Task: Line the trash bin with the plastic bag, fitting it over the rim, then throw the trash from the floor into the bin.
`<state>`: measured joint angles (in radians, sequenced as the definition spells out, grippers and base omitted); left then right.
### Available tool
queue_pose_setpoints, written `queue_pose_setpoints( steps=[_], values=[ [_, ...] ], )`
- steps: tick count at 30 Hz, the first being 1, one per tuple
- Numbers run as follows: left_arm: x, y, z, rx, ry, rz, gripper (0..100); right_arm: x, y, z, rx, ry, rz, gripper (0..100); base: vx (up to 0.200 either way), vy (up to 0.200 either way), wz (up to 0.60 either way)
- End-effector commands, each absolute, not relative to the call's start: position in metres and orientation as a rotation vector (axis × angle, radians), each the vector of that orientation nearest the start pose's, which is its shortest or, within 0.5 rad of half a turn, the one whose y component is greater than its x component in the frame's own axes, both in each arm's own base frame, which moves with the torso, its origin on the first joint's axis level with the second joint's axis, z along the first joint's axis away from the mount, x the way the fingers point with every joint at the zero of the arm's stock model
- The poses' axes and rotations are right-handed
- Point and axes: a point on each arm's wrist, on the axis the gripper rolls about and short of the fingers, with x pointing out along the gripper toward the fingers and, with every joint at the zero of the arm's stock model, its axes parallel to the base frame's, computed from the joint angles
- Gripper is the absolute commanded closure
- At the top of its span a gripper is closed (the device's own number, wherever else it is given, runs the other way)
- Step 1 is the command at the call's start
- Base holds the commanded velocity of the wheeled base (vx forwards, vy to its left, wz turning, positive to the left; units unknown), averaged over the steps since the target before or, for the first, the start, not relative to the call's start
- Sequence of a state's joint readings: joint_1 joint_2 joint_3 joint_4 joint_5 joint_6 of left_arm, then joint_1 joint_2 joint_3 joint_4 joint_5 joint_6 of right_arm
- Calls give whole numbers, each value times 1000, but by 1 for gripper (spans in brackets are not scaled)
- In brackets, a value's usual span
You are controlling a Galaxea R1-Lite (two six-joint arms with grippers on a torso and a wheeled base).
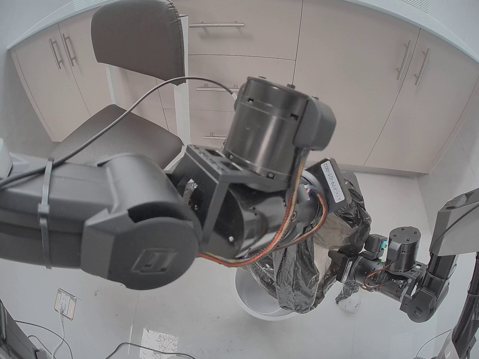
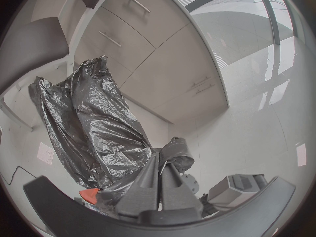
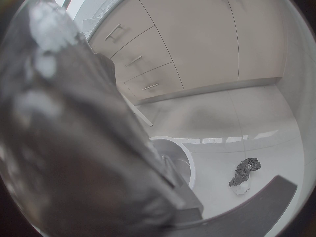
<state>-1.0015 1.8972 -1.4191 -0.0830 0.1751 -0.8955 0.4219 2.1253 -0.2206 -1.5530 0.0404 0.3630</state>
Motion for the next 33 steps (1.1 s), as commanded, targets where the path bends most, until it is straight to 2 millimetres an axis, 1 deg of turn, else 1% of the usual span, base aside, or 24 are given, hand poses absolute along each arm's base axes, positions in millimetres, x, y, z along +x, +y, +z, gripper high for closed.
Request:
queue_pose_setpoints(
  steps=[1,3,5,6,10,13,17,18,19,20,21,22,23,24,25,26,27,29,30,31,33],
  values=[
    [205,-298,226,-600,765,-677,100,238,105,48,296,364,410,100,0,0,0],
    [203,-289,228,-606,814,-747,100,237,103,51,300,358,422,100,0,0,0],
    [203,-289,228,-606,814,-747,100,237,103,51,300,358,422,100,0,0,0],
    [208,-280,223,-606,871,-795,100,232,101,59,303,335,445,100,0,0,0],
    [214,-269,208,-602,948,-801,100,223,99,67,263,311,460,100,0,0,0],
    [215,-265,200,-601,994,-808,100,223,97,76,243,275,462,100,0,0,0],
    [215,-265,195,-598,1021,-828,100,224,96,97,244,298,452,100,0,0,0],
    [214,-267,194,-590,1020,-839,100,220,95,110,248,300,458,100,0,0,0],
    [214,-268,194,-586,1014,-845,100,216,96,119,250,302,469,100,0,0,0],
    [214,-268,194,-586,1014,-845,100,216,96,119,250,302,469,100,0,0,0],
    [213,-271,194,-569,1006,-867,100,206,96,137,250,334,483,100,0,0,0],
    [213,-271,194,-568,1007,-869,100,205,96,138,249,339,485,100,0,0,0],
    [211,-273,194,-563,1016,-889,100,193,99,151,235,397,507,100,0,0,0],
    [211,-273,194,-563,1016,-889,100,193,99,151,235,397,507,100,0,0,0],
    [210,-273,194,-568,1025,-901,100,187,98,161,222,457,508,100,0,0,0],
    [209,-274,193,-567,1040,-915,100,179,96,175,208,528,503,100,0,0,0],
    [208,-274,192,-565,1048,-920,100,176,95,181,202,558,503,100,0,0,0],
    [208,-277,188,-558,1061,-919,100,167,91,192,197,587,506,100,0,0,0],
    [208,-277,188,-558,1061,-919,100,167,91,192,197,587,506,100,0,0,0],
    [208,-279,184,-551,1073,-916,100,162,88,201,205,552,513,100,0,0,0],
    [208,-281,183,-549,1072,-921,100,159,87,203,206,544,513,100,0,0,0]
  ],
)
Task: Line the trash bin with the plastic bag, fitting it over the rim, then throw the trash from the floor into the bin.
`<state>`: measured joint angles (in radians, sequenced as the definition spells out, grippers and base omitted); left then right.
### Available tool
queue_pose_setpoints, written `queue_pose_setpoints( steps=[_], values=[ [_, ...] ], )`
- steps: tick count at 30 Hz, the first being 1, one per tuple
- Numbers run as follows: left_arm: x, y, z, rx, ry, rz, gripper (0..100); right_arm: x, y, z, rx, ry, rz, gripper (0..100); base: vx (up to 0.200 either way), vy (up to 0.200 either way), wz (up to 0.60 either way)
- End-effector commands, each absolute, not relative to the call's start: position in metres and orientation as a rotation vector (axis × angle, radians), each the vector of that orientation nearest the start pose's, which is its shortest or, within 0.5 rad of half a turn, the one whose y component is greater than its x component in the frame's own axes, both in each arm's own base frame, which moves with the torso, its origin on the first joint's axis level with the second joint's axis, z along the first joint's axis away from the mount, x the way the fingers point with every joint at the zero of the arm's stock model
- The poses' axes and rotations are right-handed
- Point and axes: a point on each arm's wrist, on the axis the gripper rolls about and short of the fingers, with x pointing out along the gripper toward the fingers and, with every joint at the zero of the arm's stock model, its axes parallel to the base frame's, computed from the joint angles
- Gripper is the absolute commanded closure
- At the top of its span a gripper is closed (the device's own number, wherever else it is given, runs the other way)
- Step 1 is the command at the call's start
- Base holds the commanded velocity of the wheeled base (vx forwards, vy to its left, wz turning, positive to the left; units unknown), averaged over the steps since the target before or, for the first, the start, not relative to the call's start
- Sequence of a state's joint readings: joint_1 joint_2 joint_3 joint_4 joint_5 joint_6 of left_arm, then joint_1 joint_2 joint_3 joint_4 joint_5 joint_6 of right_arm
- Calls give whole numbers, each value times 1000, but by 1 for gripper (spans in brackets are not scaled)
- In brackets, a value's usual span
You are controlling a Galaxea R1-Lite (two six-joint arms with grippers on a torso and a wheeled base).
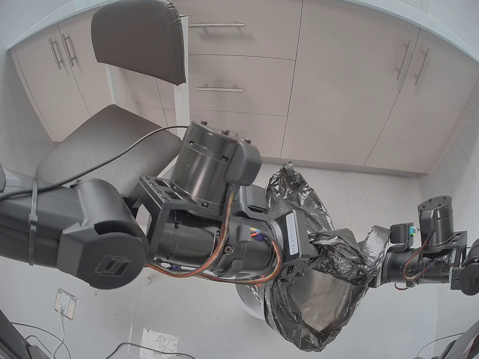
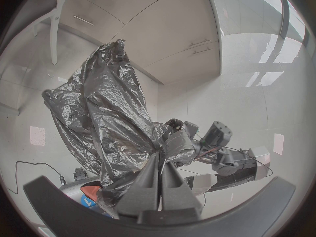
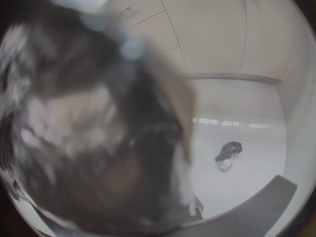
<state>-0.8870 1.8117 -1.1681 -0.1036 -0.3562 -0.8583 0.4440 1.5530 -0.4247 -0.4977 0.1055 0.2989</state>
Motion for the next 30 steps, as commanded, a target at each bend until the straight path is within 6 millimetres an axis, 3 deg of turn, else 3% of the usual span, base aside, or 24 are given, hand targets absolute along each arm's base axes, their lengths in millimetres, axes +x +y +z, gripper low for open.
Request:
queue_pose_setpoints(
  steps=[1,14,20,25,30],
  values=[
    [207,-282,183,-545,1074,-927,100,159,87,203,205,544,515,100,0,0,0],
    [201,-305,166,-518,1103,-961,100,160,89,197,190,587,521,100,0,0,0],
    [204,-300,156,-519,1133,-920,100,171,102,171,181,724,574,100,0,0,0],
    [202,-296,153,-515,1142,-911,100,173,107,162,180,739,597,100,0,0,0],
    [198,-288,143,-503,1166,-885,100,176,121,135,220,707,644,100,0,0,0]
  ],
)
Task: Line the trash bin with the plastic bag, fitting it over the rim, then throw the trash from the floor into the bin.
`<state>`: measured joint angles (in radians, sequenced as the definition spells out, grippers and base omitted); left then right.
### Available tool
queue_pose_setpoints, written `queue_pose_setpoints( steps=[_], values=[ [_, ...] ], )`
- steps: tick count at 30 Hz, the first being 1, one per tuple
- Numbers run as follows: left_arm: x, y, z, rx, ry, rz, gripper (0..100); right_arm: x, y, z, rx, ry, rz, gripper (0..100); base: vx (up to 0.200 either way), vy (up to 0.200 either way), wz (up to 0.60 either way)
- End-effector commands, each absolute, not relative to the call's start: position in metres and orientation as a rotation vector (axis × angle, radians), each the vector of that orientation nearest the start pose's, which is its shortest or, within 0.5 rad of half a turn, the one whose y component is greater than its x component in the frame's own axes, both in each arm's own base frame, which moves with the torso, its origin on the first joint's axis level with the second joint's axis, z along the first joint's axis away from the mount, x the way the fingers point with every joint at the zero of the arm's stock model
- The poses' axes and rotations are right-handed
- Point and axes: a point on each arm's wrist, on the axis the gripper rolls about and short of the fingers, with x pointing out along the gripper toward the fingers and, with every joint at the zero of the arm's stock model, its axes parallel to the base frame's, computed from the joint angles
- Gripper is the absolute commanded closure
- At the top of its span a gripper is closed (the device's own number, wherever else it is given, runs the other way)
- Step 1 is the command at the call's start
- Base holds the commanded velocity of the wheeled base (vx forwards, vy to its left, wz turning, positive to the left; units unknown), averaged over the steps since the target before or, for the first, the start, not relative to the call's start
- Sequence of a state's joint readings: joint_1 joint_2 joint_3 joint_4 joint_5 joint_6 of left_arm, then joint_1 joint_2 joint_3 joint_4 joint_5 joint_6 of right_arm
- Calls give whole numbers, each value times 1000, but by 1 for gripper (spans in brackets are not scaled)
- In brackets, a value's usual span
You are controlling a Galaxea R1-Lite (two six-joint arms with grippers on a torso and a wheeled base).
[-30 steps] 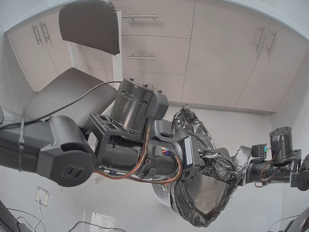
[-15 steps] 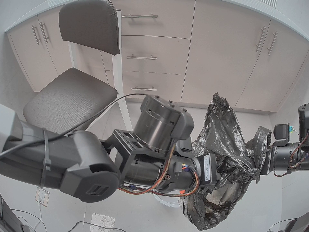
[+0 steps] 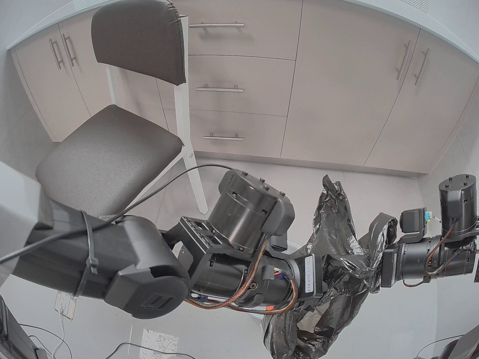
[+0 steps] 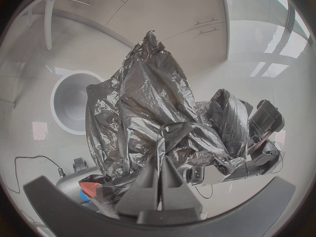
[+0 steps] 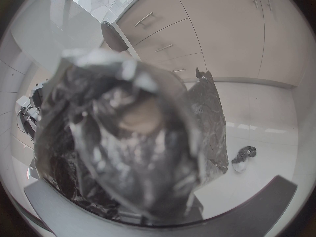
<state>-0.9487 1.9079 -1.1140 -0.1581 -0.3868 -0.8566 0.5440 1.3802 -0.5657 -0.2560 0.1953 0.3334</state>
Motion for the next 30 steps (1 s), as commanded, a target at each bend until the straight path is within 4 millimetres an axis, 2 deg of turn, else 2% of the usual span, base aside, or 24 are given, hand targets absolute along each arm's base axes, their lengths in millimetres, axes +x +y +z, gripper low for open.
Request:
queue_pose_setpoints(
  steps=[1,6,8,9,17,26,30],
  values=[
    [199,-286,140,-503,1168,-879,100,178,123,130,220,708,643,100,0,0,0],
    [201,-279,131,-504,1172,-857,100,185,128,111,224,710,645,100,0,0,0],
    [201,-279,131,-504,1172,-857,100,185,128,111,224,710,645,100,0,0,0],
    [205,-273,128,-508,1174,-834,100,189,130,98,240,687,655,100,0,0,0],
    [212,-258,119,-517,1193,-775,100,194,134,69,263,680,654,100,0,0,0],
    [209,-251,105,-515,1207,-763,100,183,139,61,236,733,683,100,0,0,0],
    [207,-246,95,-529,1202,-761,100,179,142,51,217,782,689,100,0,0,0]
  ],
)
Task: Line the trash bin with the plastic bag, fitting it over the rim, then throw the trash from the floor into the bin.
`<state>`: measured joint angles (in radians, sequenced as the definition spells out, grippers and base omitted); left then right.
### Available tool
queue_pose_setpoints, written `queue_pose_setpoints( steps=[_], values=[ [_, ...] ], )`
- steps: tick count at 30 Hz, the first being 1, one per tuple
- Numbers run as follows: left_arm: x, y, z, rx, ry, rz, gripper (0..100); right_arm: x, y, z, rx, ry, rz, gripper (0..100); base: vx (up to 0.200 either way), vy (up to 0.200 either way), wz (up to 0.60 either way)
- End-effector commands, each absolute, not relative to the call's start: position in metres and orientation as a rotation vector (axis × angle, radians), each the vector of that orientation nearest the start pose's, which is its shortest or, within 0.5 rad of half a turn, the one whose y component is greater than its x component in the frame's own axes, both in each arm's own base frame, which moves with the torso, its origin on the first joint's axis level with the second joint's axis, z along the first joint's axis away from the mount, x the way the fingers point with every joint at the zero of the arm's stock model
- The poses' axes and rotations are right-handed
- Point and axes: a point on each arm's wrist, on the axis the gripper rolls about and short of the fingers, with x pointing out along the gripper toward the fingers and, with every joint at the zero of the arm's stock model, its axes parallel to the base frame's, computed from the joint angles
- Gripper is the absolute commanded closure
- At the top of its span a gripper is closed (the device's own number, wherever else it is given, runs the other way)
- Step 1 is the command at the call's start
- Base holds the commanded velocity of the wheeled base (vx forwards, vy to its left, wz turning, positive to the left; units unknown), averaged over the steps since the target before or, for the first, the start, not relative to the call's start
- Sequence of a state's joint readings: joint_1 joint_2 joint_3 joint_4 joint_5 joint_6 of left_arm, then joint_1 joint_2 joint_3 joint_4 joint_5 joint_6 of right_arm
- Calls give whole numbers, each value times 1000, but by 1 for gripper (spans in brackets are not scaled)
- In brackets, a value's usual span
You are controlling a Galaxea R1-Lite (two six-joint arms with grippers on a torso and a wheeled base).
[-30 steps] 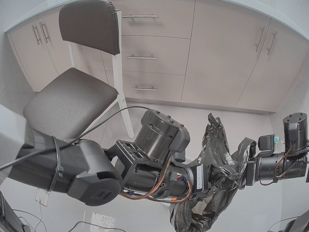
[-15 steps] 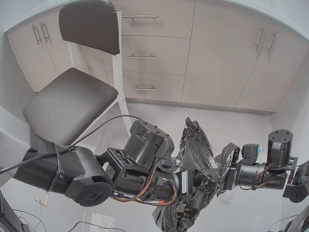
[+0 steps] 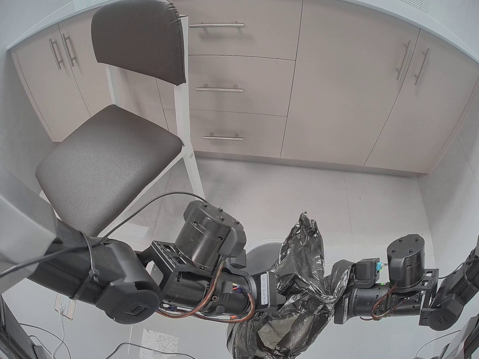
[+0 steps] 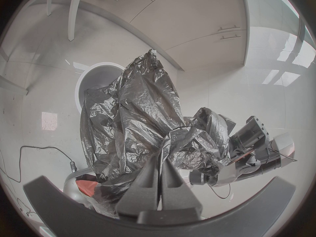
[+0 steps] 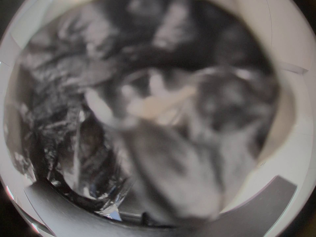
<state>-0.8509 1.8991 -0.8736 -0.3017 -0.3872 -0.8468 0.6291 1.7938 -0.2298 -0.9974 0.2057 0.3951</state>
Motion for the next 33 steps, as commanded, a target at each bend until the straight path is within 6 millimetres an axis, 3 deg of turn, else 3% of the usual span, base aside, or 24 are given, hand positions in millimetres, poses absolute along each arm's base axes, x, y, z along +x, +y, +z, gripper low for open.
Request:
queue_pose_setpoints(
  steps=[1,10,18,23,33],
  values=[
    [207,-246,93,-530,1203,-760,100,178,142,50,217,785,691,100,0,0,0],
    [216,-247,74,-521,1228,-724,100,186,142,30,229,834,683,100,0,0,0],
    [243,-242,62,-575,1148,-704,100,212,144,9,280,631,686,100,0,0,0],
    [251,-239,59,-581,1123,-699,100,210,143,-8,262,678,674,100,0,0,0],
    [275,-221,42,-629,1064,-646,100,212,141,-16,256,708,652,100,0,0,0]
  ],
)
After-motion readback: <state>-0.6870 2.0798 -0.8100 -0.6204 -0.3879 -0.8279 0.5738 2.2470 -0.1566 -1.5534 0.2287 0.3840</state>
